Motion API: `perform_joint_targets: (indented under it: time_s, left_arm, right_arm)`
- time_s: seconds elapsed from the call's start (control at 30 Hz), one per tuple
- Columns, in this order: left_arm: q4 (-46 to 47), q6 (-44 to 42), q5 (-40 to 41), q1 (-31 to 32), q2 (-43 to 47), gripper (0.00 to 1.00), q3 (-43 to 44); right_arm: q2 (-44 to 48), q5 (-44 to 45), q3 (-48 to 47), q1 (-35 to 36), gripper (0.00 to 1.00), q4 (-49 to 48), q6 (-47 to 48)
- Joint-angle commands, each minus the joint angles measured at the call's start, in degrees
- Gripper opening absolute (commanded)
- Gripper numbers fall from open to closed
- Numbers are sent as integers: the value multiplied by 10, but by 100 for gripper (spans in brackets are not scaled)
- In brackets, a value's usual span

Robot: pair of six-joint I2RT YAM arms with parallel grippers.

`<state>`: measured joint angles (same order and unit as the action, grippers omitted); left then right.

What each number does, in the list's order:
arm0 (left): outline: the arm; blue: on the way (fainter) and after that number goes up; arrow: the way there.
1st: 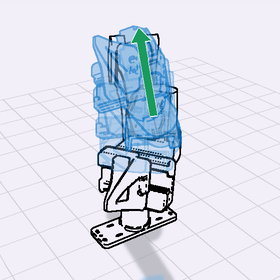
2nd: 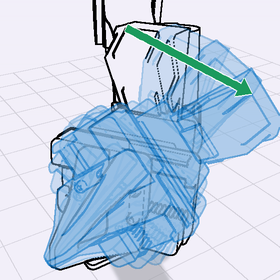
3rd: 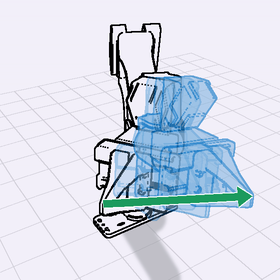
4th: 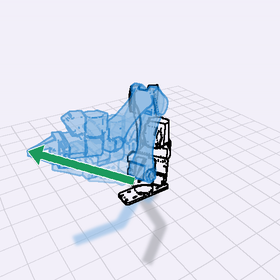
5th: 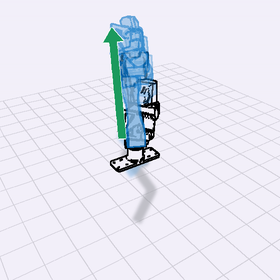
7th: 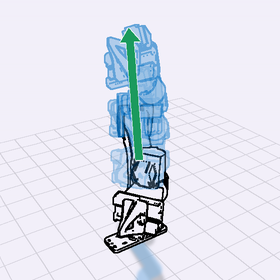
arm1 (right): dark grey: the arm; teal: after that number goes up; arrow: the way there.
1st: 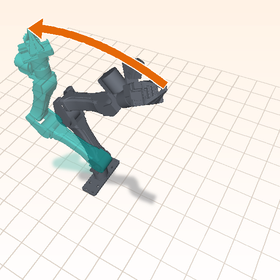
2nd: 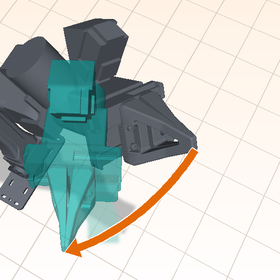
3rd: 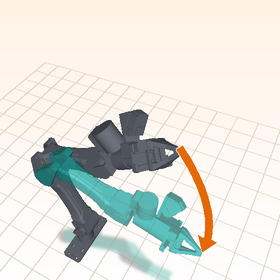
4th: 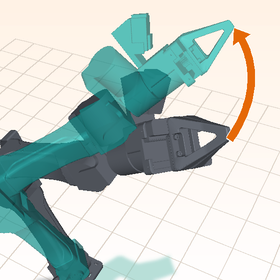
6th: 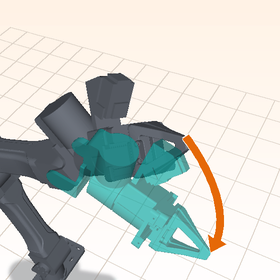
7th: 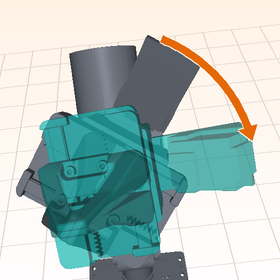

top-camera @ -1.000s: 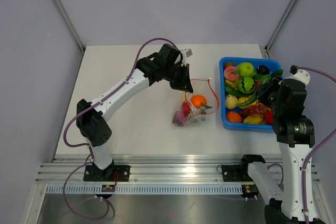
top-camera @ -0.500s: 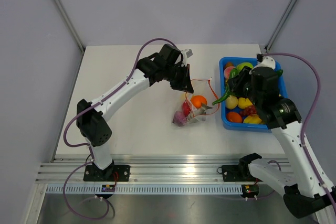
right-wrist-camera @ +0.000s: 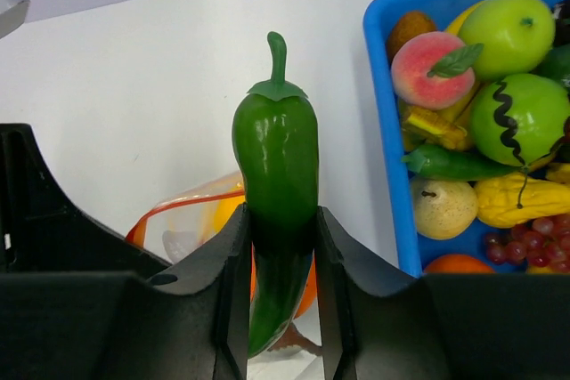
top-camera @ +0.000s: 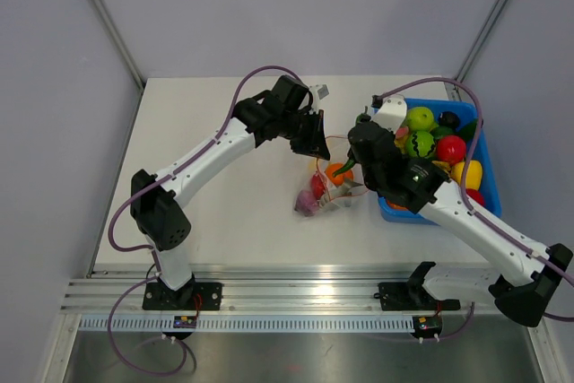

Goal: Place the food in the zip-top bag and seal the zipper
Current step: Place the fake vegetable in the zipper food storage bag.

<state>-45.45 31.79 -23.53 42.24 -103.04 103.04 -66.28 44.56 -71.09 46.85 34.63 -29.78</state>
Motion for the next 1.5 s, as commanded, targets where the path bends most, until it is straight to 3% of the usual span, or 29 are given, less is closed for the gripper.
perform_joint_targets:
  time_s: [0.0, 0.33, 0.53, 0.63, 0.73, 0.97, 1.03, 1.1, 1.2, 1.23, 1.33, 1.37, 1.4, 1.47]
  left_arm:
    - [5, -1, 1, 2, 22, 0, 21]
    - [5, 1, 2, 2, 26, 0, 19]
    - [4, 4, -1, 1, 28, 0, 20]
    - [10, 6, -6, 1, 34, 0, 12]
    - [12, 9, -13, 1, 38, 0, 6]
    - [45, 24, -34, 1, 59, 0, -42]
    - [48, 23, -32, 1, 62, 0, -47]
    - [45, 21, -29, 1, 62, 0, -49]
    - [45, 20, -28, -1, 61, 0, -45]
    - [45, 20, -26, -1, 61, 0, -44]
    - [41, 16, -24, -2, 60, 0, -41]
    - [41, 13, -23, -3, 61, 0, -40]
    - [39, 13, -20, -4, 61, 0, -39]
    - [36, 10, -18, -5, 62, 0, -39]
  right_arm:
    - [-16, 162, -5, 28, 0, -48, -13]
    - [-84, 275, -4, 91, 0, -69, -28]
    - [-139, 327, -6, 118, 0, -12, -135]
    - [-174, 338, -19, 127, 0, 50, -228]
    - [-219, 341, -45, 131, 0, 167, -380]
    - [-352, 331, -120, 139, 0, 519, -765]
    - [-367, 327, -135, 142, 0, 581, -817]
    - [-365, 326, -131, 150, 3, 573, -800]
    - [-317, 305, -84, 156, 11, 443, -662]
    - [-299, 296, -63, 156, 13, 340, -573]
    - [-209, 247, 38, 156, 25, 105, -383]
    - [-172, 235, 60, 156, 31, 61, -350]
    - [-156, 211, 88, 156, 42, 14, -330]
    - [-124, 196, 99, 156, 49, -2, -299]
